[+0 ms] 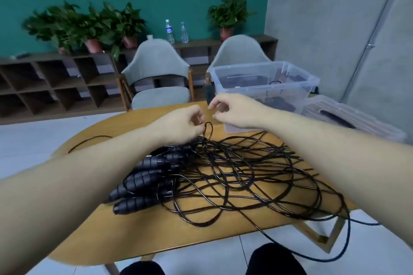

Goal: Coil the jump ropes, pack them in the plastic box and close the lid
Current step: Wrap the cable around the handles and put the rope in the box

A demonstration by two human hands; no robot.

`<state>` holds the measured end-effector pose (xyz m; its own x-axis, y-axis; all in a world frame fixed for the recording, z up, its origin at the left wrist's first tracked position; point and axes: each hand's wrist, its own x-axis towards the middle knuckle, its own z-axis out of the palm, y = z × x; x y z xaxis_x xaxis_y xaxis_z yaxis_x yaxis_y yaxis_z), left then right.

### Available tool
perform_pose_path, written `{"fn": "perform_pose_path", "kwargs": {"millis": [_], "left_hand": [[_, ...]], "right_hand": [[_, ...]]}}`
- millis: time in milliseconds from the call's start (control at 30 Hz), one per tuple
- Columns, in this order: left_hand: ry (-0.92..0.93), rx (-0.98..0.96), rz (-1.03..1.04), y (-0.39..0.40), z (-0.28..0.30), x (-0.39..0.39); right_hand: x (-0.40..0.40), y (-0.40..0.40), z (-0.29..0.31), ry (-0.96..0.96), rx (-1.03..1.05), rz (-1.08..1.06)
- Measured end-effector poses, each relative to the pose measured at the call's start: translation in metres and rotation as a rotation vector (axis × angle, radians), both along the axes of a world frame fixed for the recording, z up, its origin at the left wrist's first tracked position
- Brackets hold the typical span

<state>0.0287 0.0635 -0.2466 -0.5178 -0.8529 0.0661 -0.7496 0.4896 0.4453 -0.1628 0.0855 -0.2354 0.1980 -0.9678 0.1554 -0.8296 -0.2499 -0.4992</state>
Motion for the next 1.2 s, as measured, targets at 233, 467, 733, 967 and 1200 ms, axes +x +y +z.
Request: {"fn": "perform_pose_path", "kwargs": {"millis": [233,467,733,967,1200], "left_hand": [[-0.189,-0.024,0.001,0.021,-0.028,0.076],[-0.153,-0.047,0.106,0.020,-0.050,0.140],[-0.261,-0.045,0.029,0.019,-0.078,0.177],[-0.135,-0.112,0.132,-0.003,-0.086,0.183],[-0.159,-0.064,0.075,-0.024,-0.088,0.177]], "right_hand": [[0.053,0.022,-0.030,0.114,0.113,0.181],[0.088,0.026,-0.046,0.063,0.110,0.198],[0.126,0.002,-0.071,0.104,0.031,0.107],[0.143,-0.034,-0.090,0.151,0.214,0.110],[0.145,-0.049,-0.099,0.447,0.051,0.063]]}}
